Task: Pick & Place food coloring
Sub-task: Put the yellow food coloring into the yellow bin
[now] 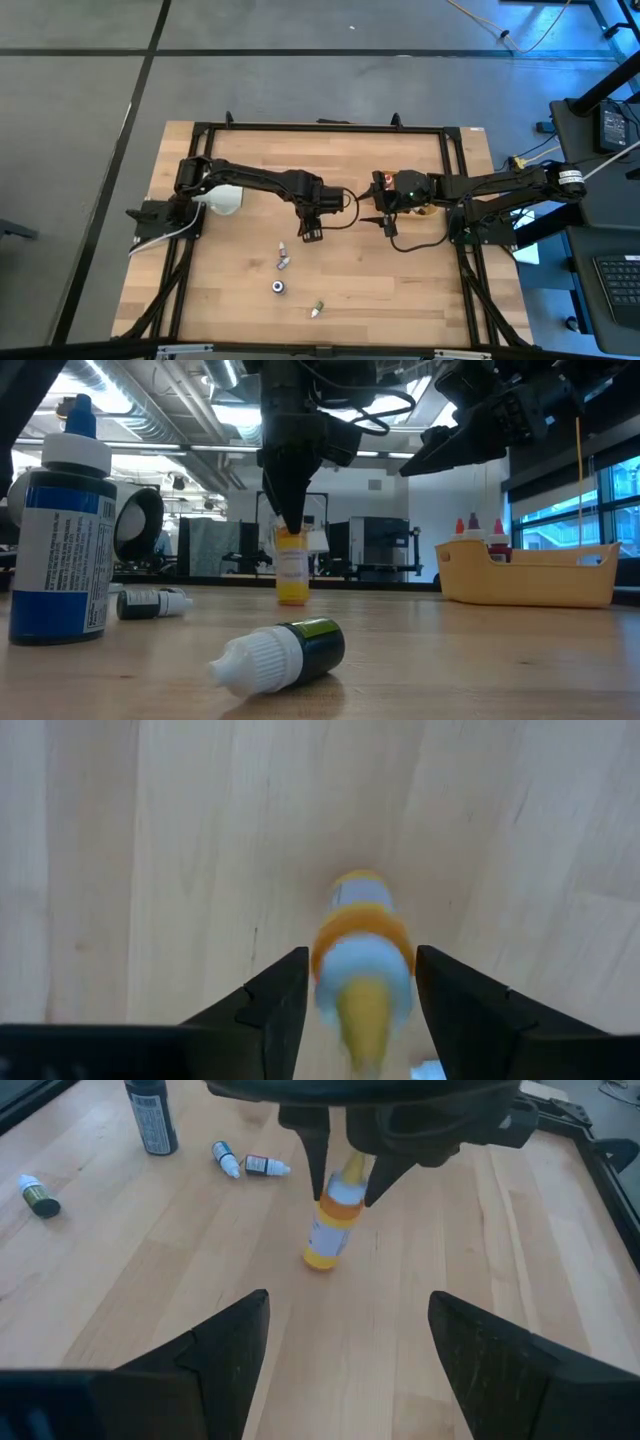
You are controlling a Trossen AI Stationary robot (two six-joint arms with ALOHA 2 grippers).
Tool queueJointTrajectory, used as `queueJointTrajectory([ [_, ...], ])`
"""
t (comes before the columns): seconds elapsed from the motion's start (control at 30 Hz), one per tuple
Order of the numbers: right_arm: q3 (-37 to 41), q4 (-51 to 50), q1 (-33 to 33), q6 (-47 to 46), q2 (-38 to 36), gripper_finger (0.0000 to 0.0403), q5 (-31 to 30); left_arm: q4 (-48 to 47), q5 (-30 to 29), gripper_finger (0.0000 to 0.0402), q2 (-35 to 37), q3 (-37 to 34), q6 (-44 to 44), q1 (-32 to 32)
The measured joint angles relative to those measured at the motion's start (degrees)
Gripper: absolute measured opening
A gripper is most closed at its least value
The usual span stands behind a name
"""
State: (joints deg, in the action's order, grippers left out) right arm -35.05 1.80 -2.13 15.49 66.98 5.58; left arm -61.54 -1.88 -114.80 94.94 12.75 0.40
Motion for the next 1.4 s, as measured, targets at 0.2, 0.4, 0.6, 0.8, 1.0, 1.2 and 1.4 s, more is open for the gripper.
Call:
queueJointTrajectory([
  [0.2, 0.0, 0.0, 0.0, 0.0, 0.0, 0.0277, 0.0, 0.0, 0.0, 0.0183, 0.0, 0.0, 0.0, 0.0],
  [0.4, 0.0, 0.0, 0.0, 0.0, 0.0, 0.0277, 0.0, -0.1, 0.1, 0.0182, 0.8, -0.1, -1.6, 0.0],
  [0.6, 0.0, -0.6, 0.0, 0.0, 0.0, 0.0277, 0.0, 0.6, -0.1, 0.0181, 5.8, 0.0, -4.2, -1.1],
  [0.8, 0.0, -1.0, 0.0, -1.6, 0.0, 0.0277, 0.0, 13.4, -0.2, 0.0184, 13.9, -6.7, -8.1, -2.3],
  [1.0, 0.0, -0.7, 0.0, -5.0, 0.0, 0.0277, 0.0, 38.7, -0.6, 0.0184, 26.4, -25.5, -7.9, -4.3],
  [1.2, 0.0, -0.2, 0.2, -6.5, 0.0, 0.0277, 0.5, 70.1, -1.4, 0.0187, 36.2, -45.7, -9.4, -6.5],
  [1.4, -0.2, 5.7, 0.2, -9.4, 0.2, 0.0277, 0.0, 82.7, -1.7, 0.0185, 40.7, -56.1, -8.6, -7.1],
])
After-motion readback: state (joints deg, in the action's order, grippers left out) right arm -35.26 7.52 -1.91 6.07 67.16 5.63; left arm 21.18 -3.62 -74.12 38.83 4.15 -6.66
